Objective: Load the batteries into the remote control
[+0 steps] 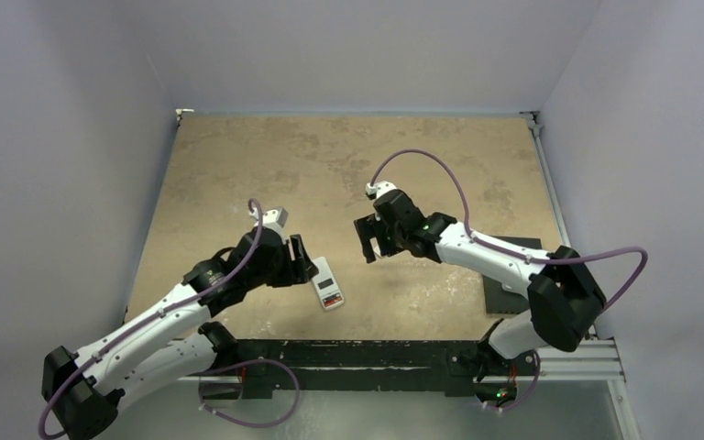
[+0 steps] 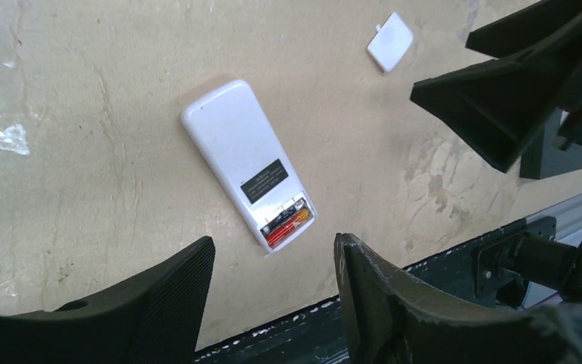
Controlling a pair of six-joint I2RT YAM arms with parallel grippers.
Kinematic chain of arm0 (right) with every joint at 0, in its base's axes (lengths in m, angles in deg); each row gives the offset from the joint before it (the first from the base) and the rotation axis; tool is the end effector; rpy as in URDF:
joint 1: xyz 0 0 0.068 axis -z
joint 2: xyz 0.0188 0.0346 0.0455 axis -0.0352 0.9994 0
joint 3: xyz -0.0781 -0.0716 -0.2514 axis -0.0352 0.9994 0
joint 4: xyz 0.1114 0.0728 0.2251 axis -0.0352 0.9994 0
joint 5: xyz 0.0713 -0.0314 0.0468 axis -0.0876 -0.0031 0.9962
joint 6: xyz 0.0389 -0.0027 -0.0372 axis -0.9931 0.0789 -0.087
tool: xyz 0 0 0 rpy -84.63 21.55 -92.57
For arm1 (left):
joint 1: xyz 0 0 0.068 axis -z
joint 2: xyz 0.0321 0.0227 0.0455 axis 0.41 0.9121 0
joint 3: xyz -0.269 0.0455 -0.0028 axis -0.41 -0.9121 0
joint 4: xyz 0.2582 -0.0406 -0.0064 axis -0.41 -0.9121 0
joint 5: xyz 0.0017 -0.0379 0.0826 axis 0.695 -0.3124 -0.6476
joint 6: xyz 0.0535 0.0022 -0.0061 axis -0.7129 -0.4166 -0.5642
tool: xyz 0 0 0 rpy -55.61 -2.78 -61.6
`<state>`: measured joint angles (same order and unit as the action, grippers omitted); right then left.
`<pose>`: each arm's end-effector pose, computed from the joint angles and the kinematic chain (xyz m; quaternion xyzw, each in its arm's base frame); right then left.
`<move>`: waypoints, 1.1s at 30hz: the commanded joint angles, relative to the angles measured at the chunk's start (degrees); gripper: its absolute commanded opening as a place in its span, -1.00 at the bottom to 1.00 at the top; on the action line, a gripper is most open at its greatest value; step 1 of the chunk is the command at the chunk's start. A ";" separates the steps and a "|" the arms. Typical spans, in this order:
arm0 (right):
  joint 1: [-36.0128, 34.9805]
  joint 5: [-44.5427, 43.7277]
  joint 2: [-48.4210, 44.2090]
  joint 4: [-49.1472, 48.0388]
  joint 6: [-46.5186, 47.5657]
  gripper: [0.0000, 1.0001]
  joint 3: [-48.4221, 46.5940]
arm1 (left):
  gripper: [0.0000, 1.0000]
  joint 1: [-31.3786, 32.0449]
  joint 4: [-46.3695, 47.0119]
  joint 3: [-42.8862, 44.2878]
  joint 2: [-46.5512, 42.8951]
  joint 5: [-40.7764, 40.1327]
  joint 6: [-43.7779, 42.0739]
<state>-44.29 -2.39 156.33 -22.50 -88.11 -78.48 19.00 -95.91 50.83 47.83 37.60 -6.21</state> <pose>0.2158 0.2179 0.2281 -0.1943 0.9179 0.1214 0.3241 0.1278 -0.1160 0.2391 -0.0609 0.9154 -0.2593 0.3020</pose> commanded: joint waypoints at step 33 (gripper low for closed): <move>7.74 6.22 12.83 -3.20 5.68 0.68 -2.90 | 0.57 0.19 -10.68 13.73 -8.73 -3.39 -11.64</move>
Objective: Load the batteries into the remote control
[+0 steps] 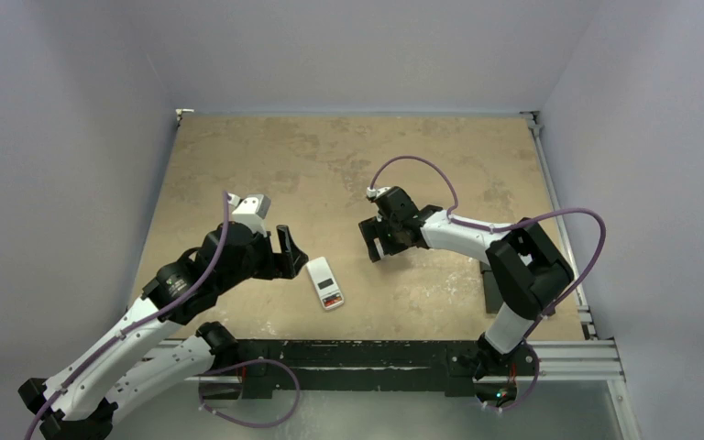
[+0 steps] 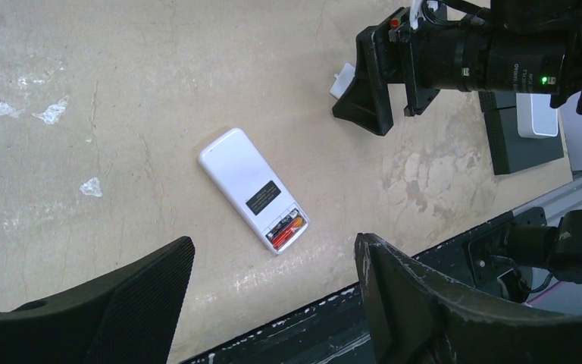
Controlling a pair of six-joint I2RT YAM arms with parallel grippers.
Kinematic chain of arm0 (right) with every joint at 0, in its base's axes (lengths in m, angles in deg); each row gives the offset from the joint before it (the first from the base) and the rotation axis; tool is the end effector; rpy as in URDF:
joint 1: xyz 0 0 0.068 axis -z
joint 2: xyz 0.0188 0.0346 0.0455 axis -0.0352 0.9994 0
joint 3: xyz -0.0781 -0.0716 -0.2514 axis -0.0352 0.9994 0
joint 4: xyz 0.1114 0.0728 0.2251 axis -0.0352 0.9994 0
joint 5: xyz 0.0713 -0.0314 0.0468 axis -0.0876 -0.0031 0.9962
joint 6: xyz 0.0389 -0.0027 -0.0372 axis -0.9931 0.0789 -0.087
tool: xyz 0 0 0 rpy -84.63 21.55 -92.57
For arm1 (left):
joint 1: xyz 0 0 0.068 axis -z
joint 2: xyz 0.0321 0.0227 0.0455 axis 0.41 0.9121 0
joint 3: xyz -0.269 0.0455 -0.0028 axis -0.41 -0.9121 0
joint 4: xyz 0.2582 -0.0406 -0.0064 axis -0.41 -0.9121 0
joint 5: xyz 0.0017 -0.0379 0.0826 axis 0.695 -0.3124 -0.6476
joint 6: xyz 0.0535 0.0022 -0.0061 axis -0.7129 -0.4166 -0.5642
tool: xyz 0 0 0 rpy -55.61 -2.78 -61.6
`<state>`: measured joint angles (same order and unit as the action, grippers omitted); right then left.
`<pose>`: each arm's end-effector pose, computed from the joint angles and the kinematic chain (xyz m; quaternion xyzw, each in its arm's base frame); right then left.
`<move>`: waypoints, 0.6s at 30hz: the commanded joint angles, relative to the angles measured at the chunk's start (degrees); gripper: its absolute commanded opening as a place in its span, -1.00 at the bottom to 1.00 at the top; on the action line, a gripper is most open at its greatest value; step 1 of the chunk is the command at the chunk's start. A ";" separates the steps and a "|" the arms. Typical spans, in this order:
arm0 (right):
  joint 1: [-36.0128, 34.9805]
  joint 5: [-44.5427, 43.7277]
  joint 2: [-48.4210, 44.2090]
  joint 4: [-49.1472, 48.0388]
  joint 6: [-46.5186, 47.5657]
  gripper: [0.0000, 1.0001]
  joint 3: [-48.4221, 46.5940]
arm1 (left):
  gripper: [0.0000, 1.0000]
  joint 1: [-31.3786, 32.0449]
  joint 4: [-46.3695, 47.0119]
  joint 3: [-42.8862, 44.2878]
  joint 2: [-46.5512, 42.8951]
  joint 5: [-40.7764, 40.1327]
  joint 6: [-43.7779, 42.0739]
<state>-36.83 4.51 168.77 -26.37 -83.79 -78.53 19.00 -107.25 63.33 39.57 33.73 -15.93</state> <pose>0.2589 0.2069 0.1672 -0.1956 0.9431 0.1060 0.2472 0.1048 -0.0911 0.3144 -0.0033 0.8806 -0.2595 0.3965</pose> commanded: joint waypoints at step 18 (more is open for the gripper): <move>0.18 -1.85 2.63 2.53 3.16 0.52 -4.39 | 0.57 0.15 1.17 0.67 -0.55 0.38 -1.91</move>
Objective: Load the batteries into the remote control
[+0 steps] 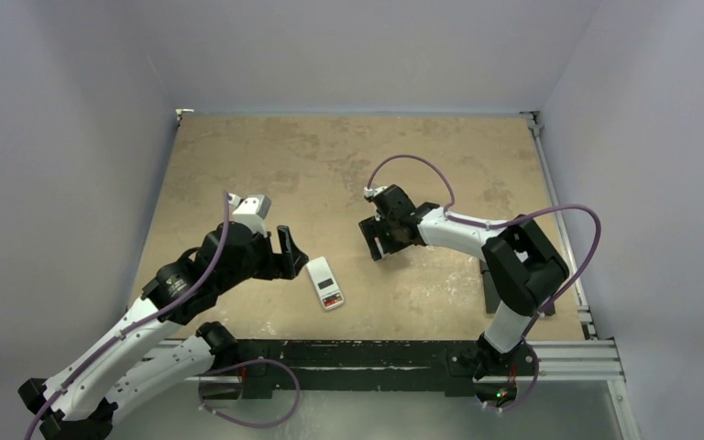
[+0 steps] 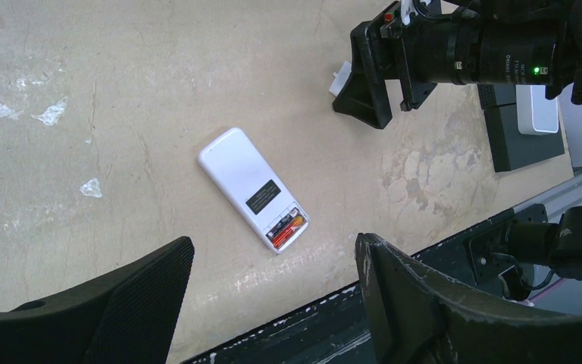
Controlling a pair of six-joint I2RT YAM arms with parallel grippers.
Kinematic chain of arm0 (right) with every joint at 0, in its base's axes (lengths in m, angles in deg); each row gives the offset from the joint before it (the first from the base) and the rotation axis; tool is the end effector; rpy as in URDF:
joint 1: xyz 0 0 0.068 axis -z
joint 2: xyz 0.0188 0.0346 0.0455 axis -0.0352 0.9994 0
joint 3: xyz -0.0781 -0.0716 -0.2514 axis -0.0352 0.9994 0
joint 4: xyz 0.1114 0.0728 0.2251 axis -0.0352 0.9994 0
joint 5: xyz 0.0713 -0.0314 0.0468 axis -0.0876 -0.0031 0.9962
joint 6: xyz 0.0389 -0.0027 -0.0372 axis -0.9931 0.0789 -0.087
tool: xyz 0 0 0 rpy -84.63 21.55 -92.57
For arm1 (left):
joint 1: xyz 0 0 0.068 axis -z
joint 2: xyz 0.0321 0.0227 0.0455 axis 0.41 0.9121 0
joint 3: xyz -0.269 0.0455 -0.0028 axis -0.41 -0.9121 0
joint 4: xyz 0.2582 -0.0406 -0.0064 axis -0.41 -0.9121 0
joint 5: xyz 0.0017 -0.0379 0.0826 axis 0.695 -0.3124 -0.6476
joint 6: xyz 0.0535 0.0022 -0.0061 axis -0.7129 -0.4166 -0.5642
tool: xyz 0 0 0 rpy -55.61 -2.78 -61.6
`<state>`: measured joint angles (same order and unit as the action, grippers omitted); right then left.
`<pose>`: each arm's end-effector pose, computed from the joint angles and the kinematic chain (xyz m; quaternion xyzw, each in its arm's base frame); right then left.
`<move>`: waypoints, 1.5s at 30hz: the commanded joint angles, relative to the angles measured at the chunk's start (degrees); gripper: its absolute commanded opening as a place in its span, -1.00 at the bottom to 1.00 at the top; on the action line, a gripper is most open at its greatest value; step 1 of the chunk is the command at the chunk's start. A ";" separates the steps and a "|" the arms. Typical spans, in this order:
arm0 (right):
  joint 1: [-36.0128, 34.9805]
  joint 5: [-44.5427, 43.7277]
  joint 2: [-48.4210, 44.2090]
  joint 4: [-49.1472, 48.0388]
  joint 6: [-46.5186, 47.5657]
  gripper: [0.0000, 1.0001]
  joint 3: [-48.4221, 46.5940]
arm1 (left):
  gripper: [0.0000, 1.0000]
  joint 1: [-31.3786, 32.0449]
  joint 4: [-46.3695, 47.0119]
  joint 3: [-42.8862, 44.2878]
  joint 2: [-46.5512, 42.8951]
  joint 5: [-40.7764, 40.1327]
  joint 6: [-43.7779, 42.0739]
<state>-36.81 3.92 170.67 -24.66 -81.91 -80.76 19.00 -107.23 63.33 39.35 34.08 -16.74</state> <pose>0.2647 0.2110 0.1660 -0.2104 0.9430 0.0923 0.2407 0.1041 -0.0908 0.3149 0.0042 0.8797 -0.2601 0.3980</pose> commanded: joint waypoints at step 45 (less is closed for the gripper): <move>-2.55 -1.83 2.53 2.04 0.34 0.32 -4.14 | 0.58 0.18 1.23 0.51 0.02 -0.72 -0.80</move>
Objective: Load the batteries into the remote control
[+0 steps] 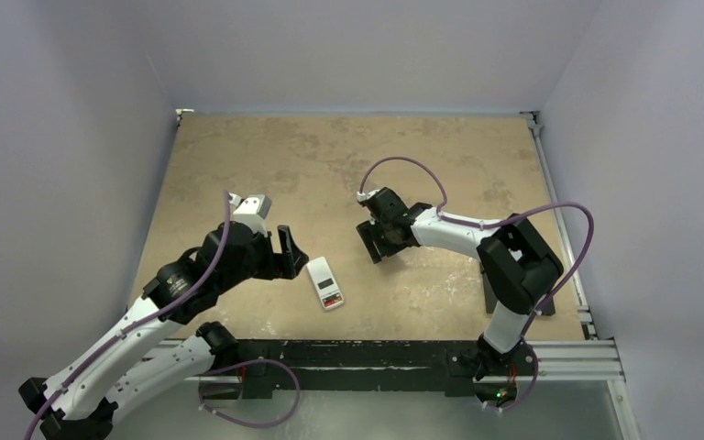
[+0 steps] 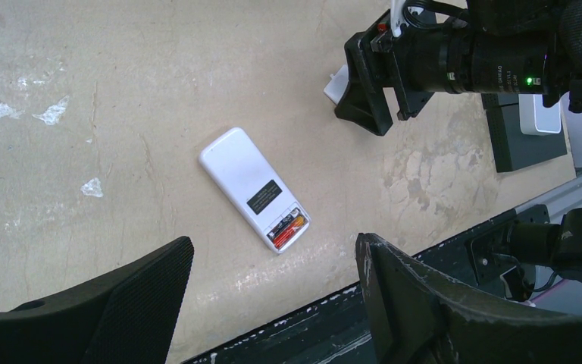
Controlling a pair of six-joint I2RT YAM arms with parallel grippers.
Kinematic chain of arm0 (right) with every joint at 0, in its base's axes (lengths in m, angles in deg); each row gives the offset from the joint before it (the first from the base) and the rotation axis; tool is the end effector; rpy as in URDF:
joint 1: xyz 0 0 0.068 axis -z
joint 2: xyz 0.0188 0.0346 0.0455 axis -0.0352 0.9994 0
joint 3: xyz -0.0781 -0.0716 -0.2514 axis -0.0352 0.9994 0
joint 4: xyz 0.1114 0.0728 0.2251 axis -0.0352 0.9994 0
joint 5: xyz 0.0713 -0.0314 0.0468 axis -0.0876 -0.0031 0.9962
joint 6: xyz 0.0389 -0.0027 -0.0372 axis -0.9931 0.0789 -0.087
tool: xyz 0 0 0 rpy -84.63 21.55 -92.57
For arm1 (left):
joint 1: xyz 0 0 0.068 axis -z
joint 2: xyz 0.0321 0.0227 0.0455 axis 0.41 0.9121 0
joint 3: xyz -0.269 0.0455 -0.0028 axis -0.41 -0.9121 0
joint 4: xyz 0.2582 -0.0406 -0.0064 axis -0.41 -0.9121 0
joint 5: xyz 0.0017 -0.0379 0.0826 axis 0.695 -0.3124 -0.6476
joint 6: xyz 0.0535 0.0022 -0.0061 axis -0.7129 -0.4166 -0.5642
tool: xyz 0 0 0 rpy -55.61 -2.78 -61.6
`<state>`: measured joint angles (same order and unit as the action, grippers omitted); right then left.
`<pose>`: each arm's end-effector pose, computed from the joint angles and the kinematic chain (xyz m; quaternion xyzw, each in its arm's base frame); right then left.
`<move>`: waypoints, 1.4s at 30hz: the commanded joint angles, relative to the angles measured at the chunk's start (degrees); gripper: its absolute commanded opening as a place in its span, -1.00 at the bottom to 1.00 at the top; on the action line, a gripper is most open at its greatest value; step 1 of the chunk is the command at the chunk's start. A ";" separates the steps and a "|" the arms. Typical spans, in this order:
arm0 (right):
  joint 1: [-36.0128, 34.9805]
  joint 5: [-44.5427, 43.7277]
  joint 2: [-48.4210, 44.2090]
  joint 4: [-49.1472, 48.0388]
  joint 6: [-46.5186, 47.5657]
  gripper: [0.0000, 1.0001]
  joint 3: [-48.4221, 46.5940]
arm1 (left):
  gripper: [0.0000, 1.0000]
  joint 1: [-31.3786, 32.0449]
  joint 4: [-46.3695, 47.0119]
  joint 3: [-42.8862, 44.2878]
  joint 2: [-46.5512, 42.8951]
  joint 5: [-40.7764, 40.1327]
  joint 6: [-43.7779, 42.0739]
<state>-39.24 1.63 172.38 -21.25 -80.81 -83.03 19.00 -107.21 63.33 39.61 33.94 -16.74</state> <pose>0.2595 0.2236 0.1645 -0.2368 0.9424 0.0668 0.2266 0.1048 -0.0914 0.3144 0.0038 0.8807 -0.2580 0.3973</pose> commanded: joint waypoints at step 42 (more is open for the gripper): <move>-2.96 -3.43 -9.40 2.09 -5.10 0.06 -1.04 | 0.59 0.15 1.09 0.31 0.29 -0.76 -0.35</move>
<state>-42.28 0.01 165.19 -19.77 -84.64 -83.73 19.00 -107.21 63.33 40.03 33.81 -16.72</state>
